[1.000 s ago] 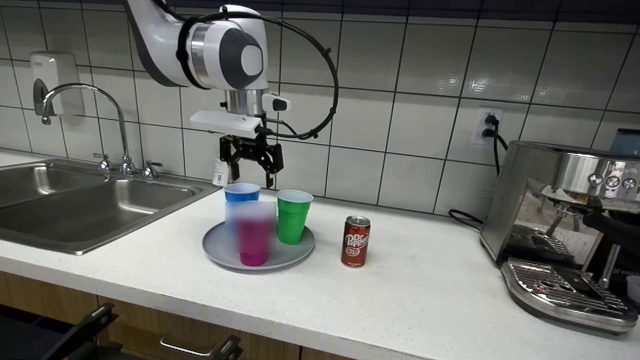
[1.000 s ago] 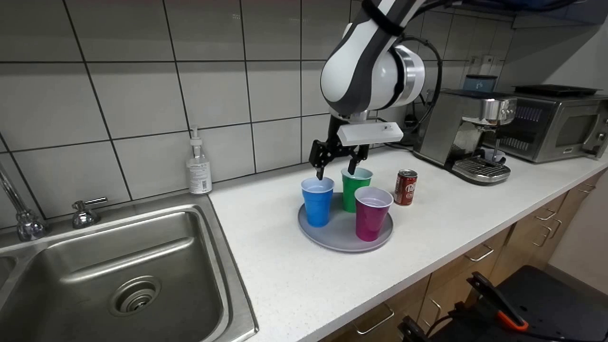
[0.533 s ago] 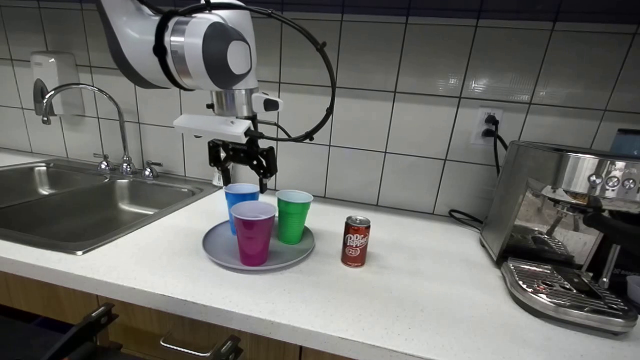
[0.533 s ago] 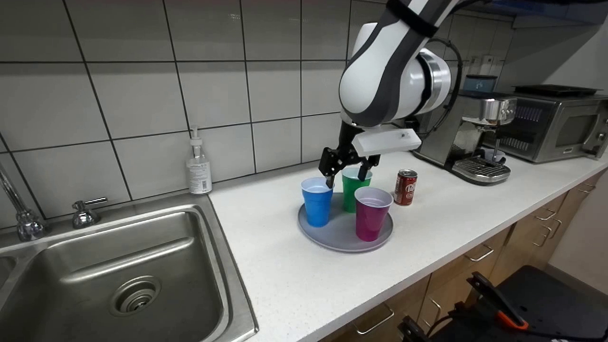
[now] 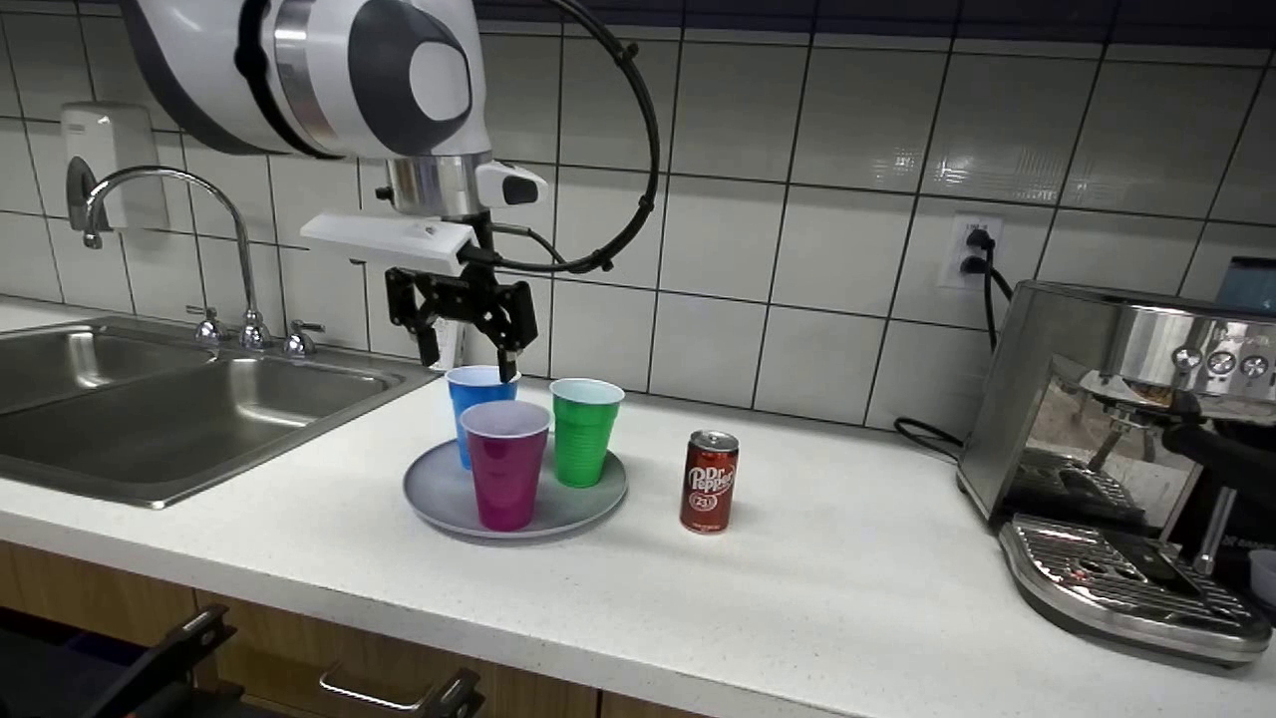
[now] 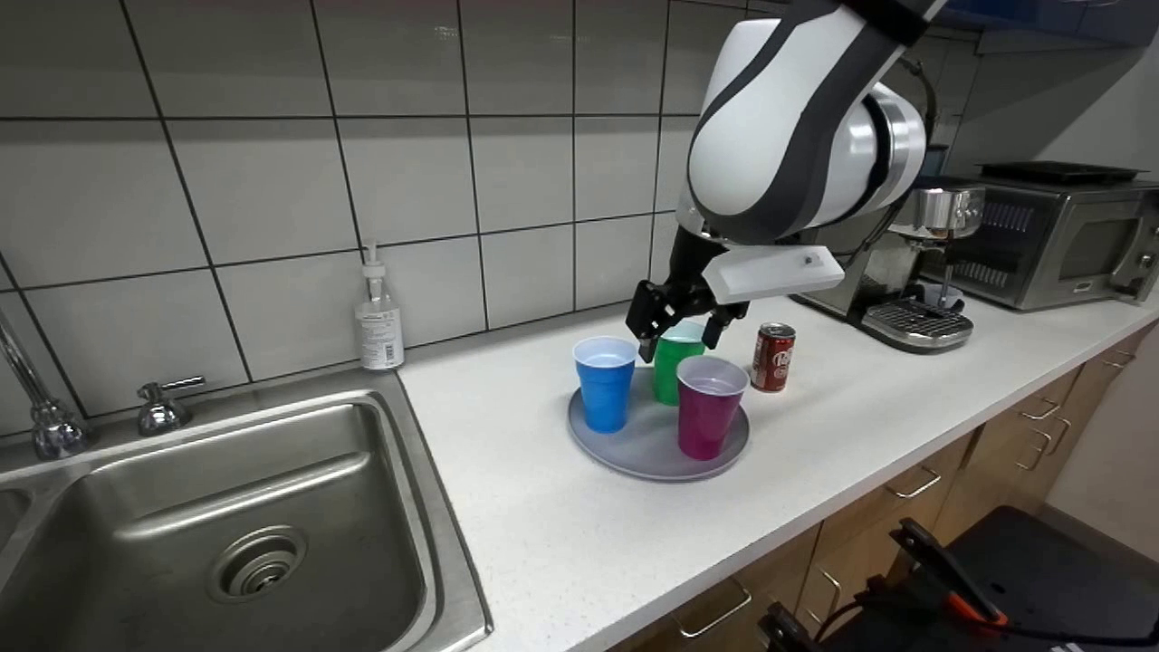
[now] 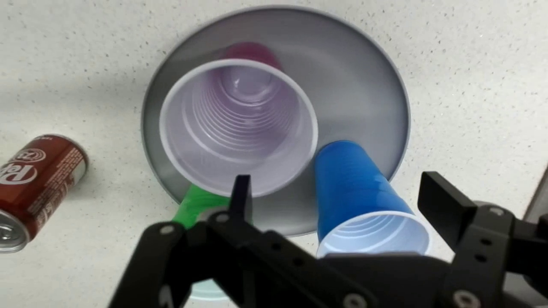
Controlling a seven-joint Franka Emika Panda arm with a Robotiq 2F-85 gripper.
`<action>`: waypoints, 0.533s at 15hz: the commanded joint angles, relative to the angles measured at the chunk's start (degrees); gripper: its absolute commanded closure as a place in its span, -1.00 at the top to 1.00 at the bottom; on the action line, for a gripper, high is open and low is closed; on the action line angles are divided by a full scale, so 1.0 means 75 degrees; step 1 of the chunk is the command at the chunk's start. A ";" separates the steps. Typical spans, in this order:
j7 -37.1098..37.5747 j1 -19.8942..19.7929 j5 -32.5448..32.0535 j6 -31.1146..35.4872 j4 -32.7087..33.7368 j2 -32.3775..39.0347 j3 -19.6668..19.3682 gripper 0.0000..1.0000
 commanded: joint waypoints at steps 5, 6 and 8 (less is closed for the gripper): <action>-0.0657 0.0130 0.0723 -0.2396 -0.0137 -0.1207 0.0044 1.00; -0.0643 0.0112 0.0690 -0.2558 -0.0141 -0.1305 0.0058 1.00; -0.0593 0.0086 0.0617 -0.2763 -0.0133 -0.1426 0.0088 1.00</action>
